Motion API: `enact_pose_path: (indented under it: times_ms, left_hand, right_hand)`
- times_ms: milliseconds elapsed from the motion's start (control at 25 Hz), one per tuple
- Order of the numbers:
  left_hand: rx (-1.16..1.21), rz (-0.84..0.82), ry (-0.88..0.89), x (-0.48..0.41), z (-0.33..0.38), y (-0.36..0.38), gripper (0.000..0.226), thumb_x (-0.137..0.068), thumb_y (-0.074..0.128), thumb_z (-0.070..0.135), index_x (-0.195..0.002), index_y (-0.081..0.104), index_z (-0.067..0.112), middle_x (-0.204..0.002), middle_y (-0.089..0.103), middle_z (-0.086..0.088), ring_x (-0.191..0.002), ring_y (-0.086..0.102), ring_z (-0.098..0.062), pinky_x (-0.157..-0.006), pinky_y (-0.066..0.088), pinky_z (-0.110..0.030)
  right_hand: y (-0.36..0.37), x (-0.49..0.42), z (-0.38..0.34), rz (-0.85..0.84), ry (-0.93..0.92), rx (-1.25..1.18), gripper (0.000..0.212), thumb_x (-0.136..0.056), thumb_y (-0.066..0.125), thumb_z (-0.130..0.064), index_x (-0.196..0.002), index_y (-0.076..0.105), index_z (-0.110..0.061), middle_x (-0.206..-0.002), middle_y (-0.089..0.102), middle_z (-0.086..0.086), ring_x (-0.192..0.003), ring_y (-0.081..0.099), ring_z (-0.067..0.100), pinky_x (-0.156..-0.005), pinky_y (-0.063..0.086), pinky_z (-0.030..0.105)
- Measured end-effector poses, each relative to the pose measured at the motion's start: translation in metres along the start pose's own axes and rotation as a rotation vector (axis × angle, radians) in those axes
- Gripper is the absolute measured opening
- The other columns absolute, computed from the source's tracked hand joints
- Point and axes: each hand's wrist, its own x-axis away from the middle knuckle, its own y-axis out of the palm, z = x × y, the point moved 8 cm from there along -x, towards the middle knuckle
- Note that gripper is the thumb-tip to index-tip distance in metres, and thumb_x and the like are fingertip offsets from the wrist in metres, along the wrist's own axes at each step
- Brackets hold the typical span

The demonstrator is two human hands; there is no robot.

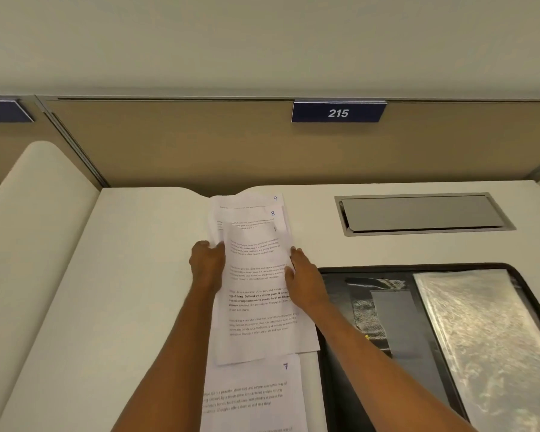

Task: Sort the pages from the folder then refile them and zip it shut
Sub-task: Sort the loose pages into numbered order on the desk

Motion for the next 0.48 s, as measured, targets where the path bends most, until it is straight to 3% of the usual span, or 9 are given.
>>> enact_pose_path:
  times_ms: [40,80,120,200,240,360,480]
  left_hand:
    - [0.02,-0.041,-0.012,-0.006,-0.001,0.002,0.013,-0.075,0.073,0.024,-0.072,0.061,0.021,-0.07,0.054,0.002,-0.067,0.048,-0.028,-0.062,0.042,-0.034]
    - [0.042,-0.072,-0.003,-0.013,-0.001,0.005,0.029,-0.071,0.071,0.02,-0.057,0.045,0.023,-0.059,0.041,0.005,-0.064,0.034,-0.025,-0.059,0.032,-0.036]
    - [0.032,-0.061,0.024,-0.015,0.002,0.001,0.036,-0.072,0.072,0.016,-0.054,0.041,0.02,-0.056,0.038,0.005,-0.064,0.031,-0.024,-0.06,0.03,-0.037]
    - [0.003,-0.002,0.065,-0.012,0.013,-0.012,0.022,-0.082,0.077,0.01,-0.068,0.061,0.008,-0.065,0.057,0.002,-0.06,0.048,-0.026,-0.061,0.043,-0.032]
    - [0.001,0.035,0.09,-0.01,0.019,-0.019,0.012,-0.087,0.078,0.01,-0.081,0.068,0.008,-0.074,0.067,-0.001,-0.063,0.061,-0.027,-0.066,0.052,-0.031]
    - [0.054,0.099,0.173,-0.008,0.031,-0.04,0.009,-0.091,0.079,0.014,-0.095,0.072,0.015,-0.085,0.075,-0.005,-0.073,0.074,-0.025,-0.072,0.062,-0.036]
    - [0.042,0.171,0.241,-0.008,0.04,-0.064,0.015,-0.092,0.079,0.018,-0.104,0.074,0.012,-0.09,0.076,-0.006,-0.075,0.075,-0.022,-0.07,0.061,-0.031]
  right_hand:
    - [0.001,0.0,0.002,0.002,0.009,-0.028,0.053,-0.11,0.042,-0.018,-0.159,0.029,-0.006,-0.165,0.031,0.007,-0.155,0.024,0.02,-0.12,0.012,0.023]
    - [0.002,0.0,0.005,0.011,0.021,-0.07,0.052,-0.109,0.044,-0.019,-0.158,0.033,-0.006,-0.163,0.035,0.006,-0.153,0.029,0.021,-0.123,0.016,0.027]
    - [0.001,-0.002,0.008,0.038,0.041,-0.119,0.048,-0.109,0.046,-0.019,-0.155,0.039,-0.006,-0.158,0.044,0.007,-0.148,0.037,0.023,-0.125,0.024,0.033]
    - [-0.008,-0.007,0.01,0.121,0.069,-0.191,0.033,-0.107,0.049,-0.017,-0.137,0.054,-0.005,-0.135,0.058,0.007,-0.129,0.053,0.024,-0.115,0.043,0.041]
    - [-0.014,-0.009,0.008,0.155,0.083,-0.192,0.028,-0.106,0.05,-0.015,-0.131,0.055,-0.004,-0.129,0.057,0.007,-0.125,0.053,0.024,-0.112,0.045,0.039]
    - [-0.032,-0.003,-0.005,0.305,0.06,0.062,0.049,-0.105,0.054,-0.021,-0.148,0.039,-0.005,-0.162,0.031,0.014,-0.152,0.027,0.029,-0.124,0.027,0.037]
    - [-0.005,0.033,-0.038,0.306,-0.234,0.455,0.067,-0.105,0.045,-0.037,-0.161,0.019,-0.01,-0.17,0.009,0.016,-0.158,0.009,0.031,-0.127,0.014,0.048]
